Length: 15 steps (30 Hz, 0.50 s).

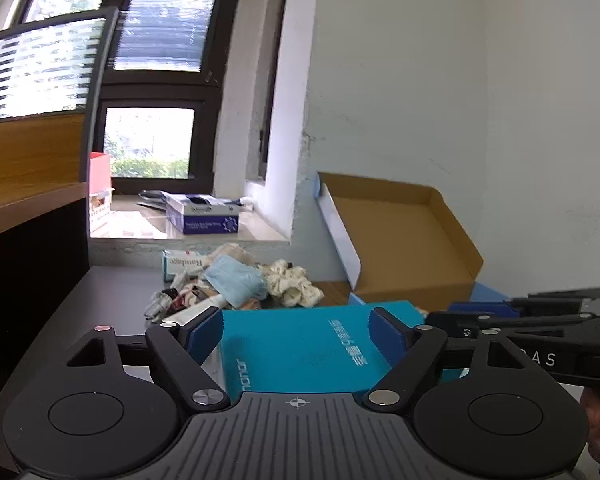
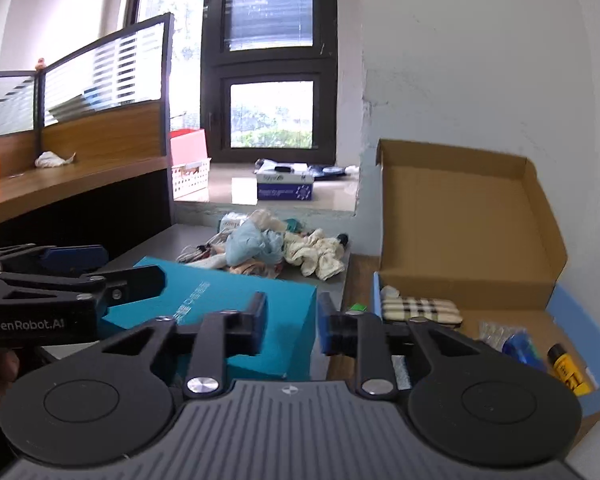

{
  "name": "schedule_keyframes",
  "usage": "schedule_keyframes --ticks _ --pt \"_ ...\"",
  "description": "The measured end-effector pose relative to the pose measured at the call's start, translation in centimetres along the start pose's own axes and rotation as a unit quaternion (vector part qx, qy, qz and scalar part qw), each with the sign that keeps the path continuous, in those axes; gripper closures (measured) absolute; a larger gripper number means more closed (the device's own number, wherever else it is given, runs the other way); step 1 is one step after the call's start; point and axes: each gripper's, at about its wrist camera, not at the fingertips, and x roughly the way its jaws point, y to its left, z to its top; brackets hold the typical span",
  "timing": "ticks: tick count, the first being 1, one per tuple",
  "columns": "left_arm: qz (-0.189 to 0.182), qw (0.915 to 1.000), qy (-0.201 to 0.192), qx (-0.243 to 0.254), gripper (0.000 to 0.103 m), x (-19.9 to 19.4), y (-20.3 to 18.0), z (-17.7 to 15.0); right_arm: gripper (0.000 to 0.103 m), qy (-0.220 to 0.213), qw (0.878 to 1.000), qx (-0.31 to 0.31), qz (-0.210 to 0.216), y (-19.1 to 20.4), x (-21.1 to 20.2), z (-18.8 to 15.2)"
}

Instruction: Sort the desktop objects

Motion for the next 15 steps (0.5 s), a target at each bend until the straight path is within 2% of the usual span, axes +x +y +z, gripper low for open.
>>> schedule_keyframes --ticks 3,8,15 --pt "-0.008 0.9998 0.019 -0.003 0.026 0.32 0.13 -0.26 0.076 0.003 1.000 -0.006 0.006 0.42 -0.24 -0.12" --pt "-0.009 0.9991 0.040 -0.016 0.026 0.74 0.69 -0.46 0.076 0.012 1.000 -0.010 0.017 0.77 -0.11 -0.04" --pt "-0.009 0.9987 0.046 -0.021 0.026 1.00 0.97 -0.43 0.077 0.026 0.999 -0.013 0.020 1.04 0.60 -0.18"
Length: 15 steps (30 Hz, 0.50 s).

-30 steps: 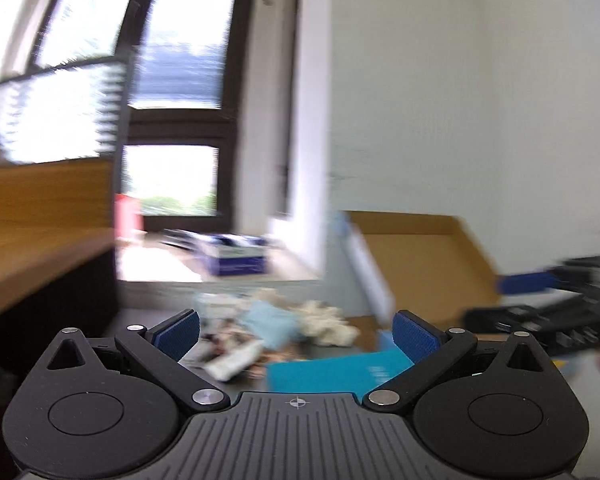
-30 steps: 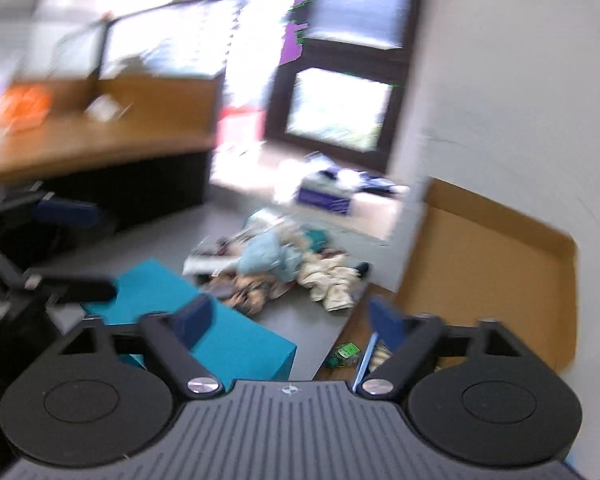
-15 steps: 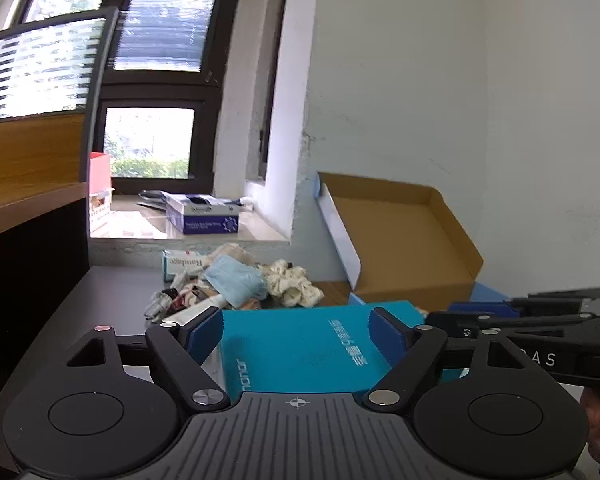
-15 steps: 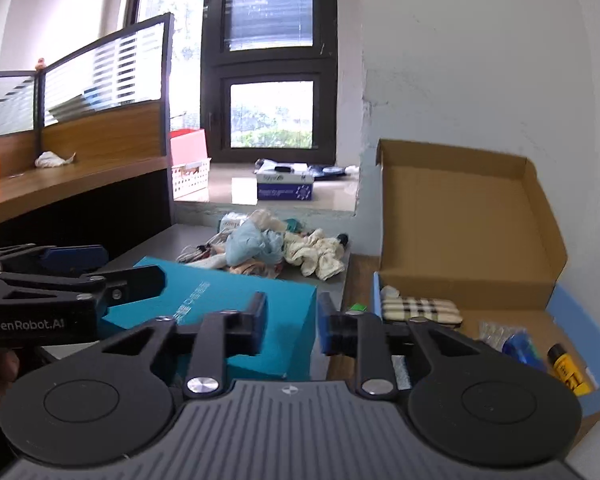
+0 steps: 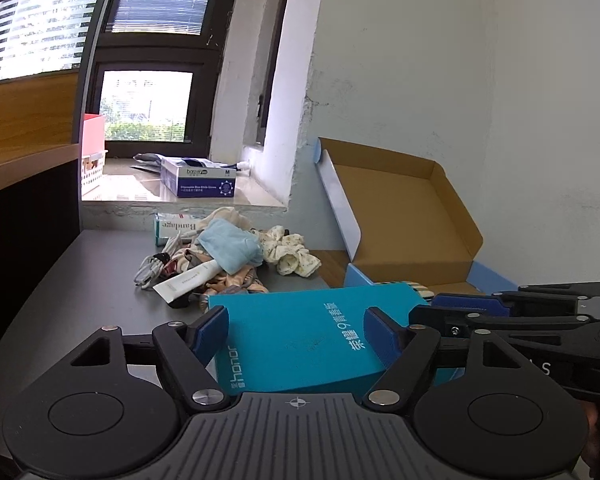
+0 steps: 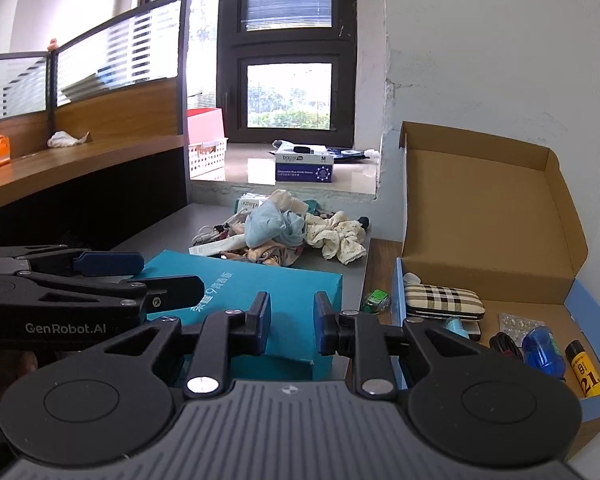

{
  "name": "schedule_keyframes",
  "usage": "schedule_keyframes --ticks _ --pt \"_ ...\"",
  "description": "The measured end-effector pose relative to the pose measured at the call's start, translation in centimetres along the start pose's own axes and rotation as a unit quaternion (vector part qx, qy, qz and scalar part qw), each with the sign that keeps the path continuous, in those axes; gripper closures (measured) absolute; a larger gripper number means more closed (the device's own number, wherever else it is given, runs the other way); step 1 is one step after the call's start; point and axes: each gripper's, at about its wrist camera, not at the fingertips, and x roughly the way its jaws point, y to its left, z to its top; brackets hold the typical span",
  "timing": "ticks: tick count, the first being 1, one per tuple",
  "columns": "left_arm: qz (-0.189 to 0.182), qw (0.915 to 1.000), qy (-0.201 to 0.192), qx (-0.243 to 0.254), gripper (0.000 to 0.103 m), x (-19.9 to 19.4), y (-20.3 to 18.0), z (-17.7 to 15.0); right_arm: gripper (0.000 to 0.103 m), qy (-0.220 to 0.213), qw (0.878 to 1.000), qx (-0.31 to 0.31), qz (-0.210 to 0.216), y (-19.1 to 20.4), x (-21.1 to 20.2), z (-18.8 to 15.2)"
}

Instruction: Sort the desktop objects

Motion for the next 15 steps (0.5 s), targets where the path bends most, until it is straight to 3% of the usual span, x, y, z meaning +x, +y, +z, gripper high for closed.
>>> schedule_keyframes --ticks 5,7,8,9,12,15 --pt "0.002 1.0000 0.000 -0.005 0.026 0.0 0.2 0.0 0.077 0.004 1.000 0.004 0.002 0.0 0.3 -0.2" --pt "0.000 0.9998 -0.014 -0.013 0.017 -0.9 0.3 0.2 0.076 -0.006 1.000 0.012 0.004 -0.1 -0.2 0.1" --pt "-0.002 0.9997 -0.021 -0.014 0.012 -1.4 0.3 0.4 0.071 -0.011 1.000 0.014 0.003 -0.2 -0.4 0.2" --pt "-0.001 0.9994 -0.032 -0.014 0.004 -2.0 0.3 0.5 0.056 -0.016 1.000 0.014 -0.002 -0.2 -0.7 0.3" --pt "-0.001 0.9987 -0.051 -0.006 0.001 -3.5 0.0 0.8 0.022 -0.026 0.999 0.011 -0.019 0.0 -1.4 0.5" --pt "0.007 0.9986 -0.051 0.009 0.000 -4.4 -0.6 0.6 0.010 -0.038 0.999 0.015 -0.030 -0.2 -2.4 0.8"
